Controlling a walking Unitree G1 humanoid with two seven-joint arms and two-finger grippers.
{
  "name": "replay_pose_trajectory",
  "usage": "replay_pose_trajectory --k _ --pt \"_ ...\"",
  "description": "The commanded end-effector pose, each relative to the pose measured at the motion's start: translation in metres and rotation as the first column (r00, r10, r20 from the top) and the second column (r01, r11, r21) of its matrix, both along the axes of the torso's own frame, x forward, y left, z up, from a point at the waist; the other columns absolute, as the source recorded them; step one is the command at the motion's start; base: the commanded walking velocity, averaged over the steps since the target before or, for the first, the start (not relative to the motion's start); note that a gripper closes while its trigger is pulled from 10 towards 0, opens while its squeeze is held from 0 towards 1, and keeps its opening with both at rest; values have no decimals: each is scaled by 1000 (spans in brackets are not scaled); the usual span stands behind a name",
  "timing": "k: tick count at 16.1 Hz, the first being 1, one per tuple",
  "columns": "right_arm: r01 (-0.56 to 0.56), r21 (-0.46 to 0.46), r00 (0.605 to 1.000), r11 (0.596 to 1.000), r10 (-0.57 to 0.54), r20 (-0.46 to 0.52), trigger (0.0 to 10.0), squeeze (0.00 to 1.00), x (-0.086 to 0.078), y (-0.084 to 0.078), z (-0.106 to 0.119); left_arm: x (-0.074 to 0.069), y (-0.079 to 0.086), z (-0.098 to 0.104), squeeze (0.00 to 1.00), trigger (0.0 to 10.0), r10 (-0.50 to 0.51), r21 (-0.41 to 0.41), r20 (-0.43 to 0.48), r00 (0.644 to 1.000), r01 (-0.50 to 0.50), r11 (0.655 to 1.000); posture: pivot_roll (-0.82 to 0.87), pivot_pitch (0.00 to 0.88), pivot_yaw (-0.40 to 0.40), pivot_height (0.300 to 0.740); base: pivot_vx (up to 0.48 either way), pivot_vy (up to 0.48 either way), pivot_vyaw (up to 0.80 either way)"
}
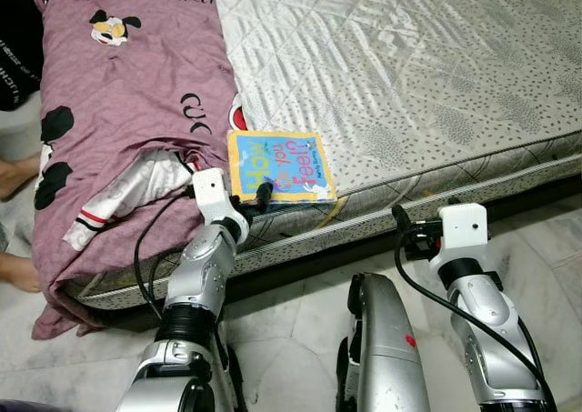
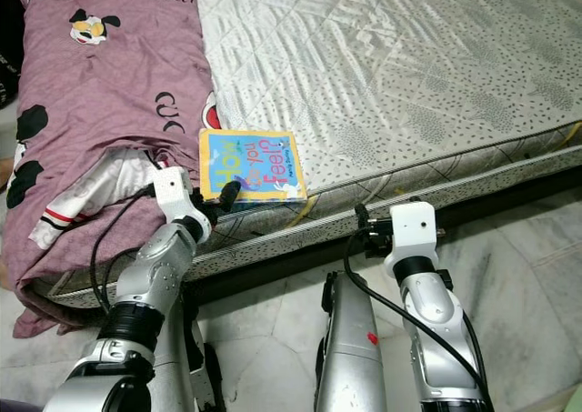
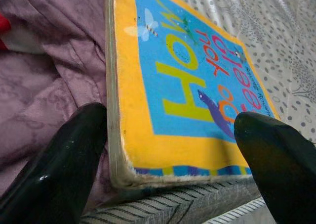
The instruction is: Clean up the room
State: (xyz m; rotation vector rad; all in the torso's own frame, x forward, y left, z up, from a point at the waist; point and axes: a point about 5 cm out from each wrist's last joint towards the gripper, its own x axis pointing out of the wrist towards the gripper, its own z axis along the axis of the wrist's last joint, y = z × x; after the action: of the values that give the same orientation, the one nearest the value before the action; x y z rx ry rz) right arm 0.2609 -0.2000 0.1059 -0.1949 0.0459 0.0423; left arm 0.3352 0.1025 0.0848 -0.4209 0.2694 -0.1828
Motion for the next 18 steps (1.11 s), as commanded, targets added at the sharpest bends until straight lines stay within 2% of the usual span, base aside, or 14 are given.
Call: replay_pose_trajectory --k 1,4,7,8,9,11,14,18 --pt "-8 -13 1000 1000 8 7 10000 0 -2 0 5 1 3 -5 0 10000 6 -19 -25 1000 -6 1000 -172 214 6 543 0 0 0" --pt "-10 -21 1000 1000 10 10 10000 0 -2 -1 6 5 7 -3 0 10000 20 -33 -17 1000 -21 999 -183 217 -2 543 0 0 0" --pt "-9 -30 1000 1000 10 16 10000 0 -2 -2 9 8 7 -4 0 10000 -3 -94 -28 1000 0 996 -195 220 -10 543 0 0 0" --pt "-11 -35 1000 999 12 21 10000 0 -1 -2 10 12 6 -2 0 1333 -23 -122 -23 999 20 992 -204 220 -14 543 0 0 0" --pt "-13 -43 1000 999 14 24 10000 0 0 -3 12 16 1 0 0 0 -58 -153 -24 998 54 987 -207 219 -14 543 0 0 0" --pt "-12 -50 999 999 13 30 10000 0 1 -3 14 16 -4 -4 0 0 -93 -121 -62 994 85 989 -215 215 -11 543 0 0 0" --pt "-8 -52 999 999 11 49 10000 0 4 -1 18 18 -4 -6 0 0 -91 -175 -71 993 78 981 -222 207 -3 543 0 0 0" --pt "-27 -64 998 998 31 59 10000 0 6 1 19 20 -7 -3 0 0 -122 -167 -40 992 114 979 -221 201 -9 543 0 0 0"
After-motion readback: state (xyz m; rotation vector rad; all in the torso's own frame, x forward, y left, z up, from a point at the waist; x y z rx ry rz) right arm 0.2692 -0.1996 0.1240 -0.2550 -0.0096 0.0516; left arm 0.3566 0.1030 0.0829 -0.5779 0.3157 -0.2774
